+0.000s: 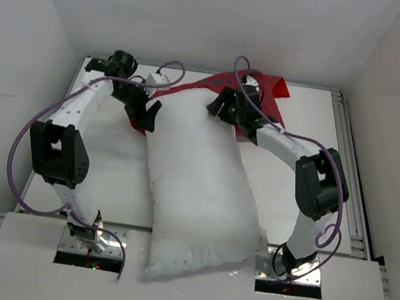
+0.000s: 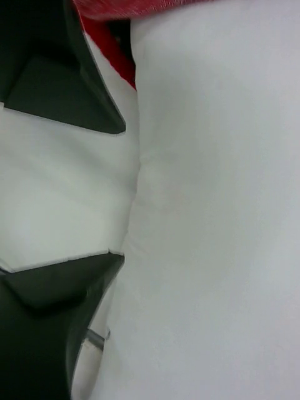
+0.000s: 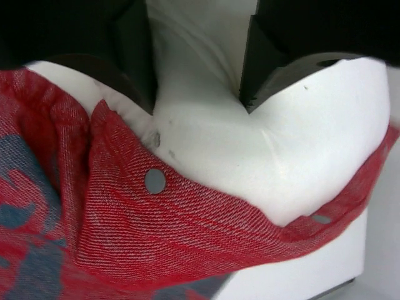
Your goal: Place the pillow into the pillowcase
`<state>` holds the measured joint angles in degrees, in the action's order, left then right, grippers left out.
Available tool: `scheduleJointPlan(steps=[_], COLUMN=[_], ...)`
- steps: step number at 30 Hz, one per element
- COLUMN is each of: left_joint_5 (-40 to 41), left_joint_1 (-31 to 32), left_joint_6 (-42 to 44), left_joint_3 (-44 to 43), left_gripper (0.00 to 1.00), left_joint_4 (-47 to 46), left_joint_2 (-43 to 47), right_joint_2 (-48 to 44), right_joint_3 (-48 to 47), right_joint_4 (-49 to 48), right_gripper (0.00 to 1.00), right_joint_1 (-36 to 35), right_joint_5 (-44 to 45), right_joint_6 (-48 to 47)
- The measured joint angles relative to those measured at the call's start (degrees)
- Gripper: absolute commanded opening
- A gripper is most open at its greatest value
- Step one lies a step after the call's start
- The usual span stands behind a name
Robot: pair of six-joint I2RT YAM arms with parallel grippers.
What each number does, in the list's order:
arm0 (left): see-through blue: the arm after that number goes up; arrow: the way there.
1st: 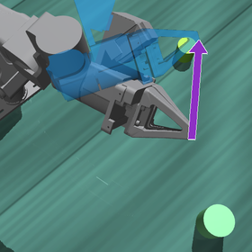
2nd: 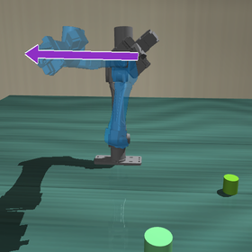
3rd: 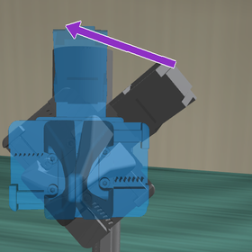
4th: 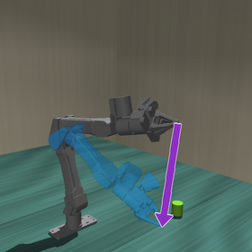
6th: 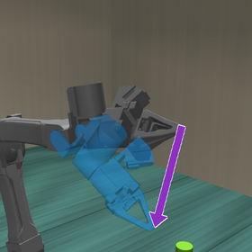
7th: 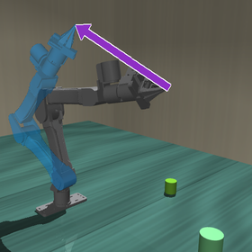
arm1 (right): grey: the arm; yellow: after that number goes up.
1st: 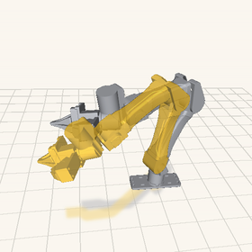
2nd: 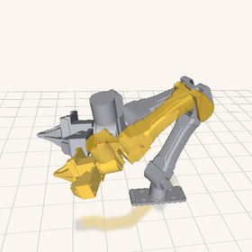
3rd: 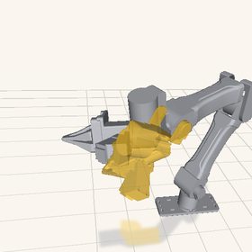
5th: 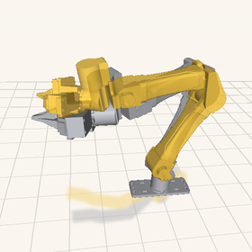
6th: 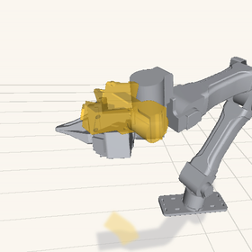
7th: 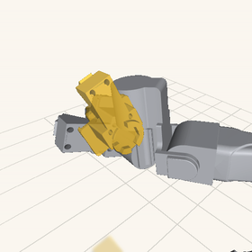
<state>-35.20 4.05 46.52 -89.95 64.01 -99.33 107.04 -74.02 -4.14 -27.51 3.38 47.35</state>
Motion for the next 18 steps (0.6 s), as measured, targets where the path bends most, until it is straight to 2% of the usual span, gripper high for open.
scheduleJointPlan(steps=[2,4,7,8,9,10,14,18], left_joint_5=[0.5,0.6,1.3,2.1,3.4,4.8,10.2,13.9], left_joint_1=[0.0,0.4,1.7,2.6,4.0,5.6,11.5,14.9], left_joint_6=[0.2,-1.3,-5.0,-6.0,-7.3,-7.9,-9.4,-12.2], left_joint_3=[-6.4,-14.3,-20.7,-21.2,-21.4,-21.4,-21.4,-21.6], left_gripper=[0.84,0.82,0.49,0.33,0.29,0.29,0.67,0.82], left_joint_4=[3.2,2.3,-5.2,-7.6,-10.2,-12.6,-22.1,-29.2], left_joint_2=[-0.3,-0.3,0.9,1.1,1.1,0.6,-6.5,-16.5], right_joint_2=[0.0,-0.3,-1.6,-2.3,-3.0,-3.8,-6.4,-8.3], right_joint_3=[0.2,0.9,2.8,3.5,4.1,4.7,6.2,7.1], right_joint_4=[-1.1,-1.8,-1.8,-1.8,-1.7,-1.7,-0.8,0.4], right_gripper=[0.72,0.76,0.73,0.7,0.67,0.66,0.72,0.72], right_joint_1=[-0.1,-0.1,0.3,0.5,0.7,1.0,2.2,3.0], right_joint_5=[-1.9,-3.3,-4.0,-4.2,-4.4,-4.9,-6.2,-7.2], right_joint_6=[-1.8,-3.6,-5.4,-5.9,-6.3,-6.5,-7.3,-8.3])
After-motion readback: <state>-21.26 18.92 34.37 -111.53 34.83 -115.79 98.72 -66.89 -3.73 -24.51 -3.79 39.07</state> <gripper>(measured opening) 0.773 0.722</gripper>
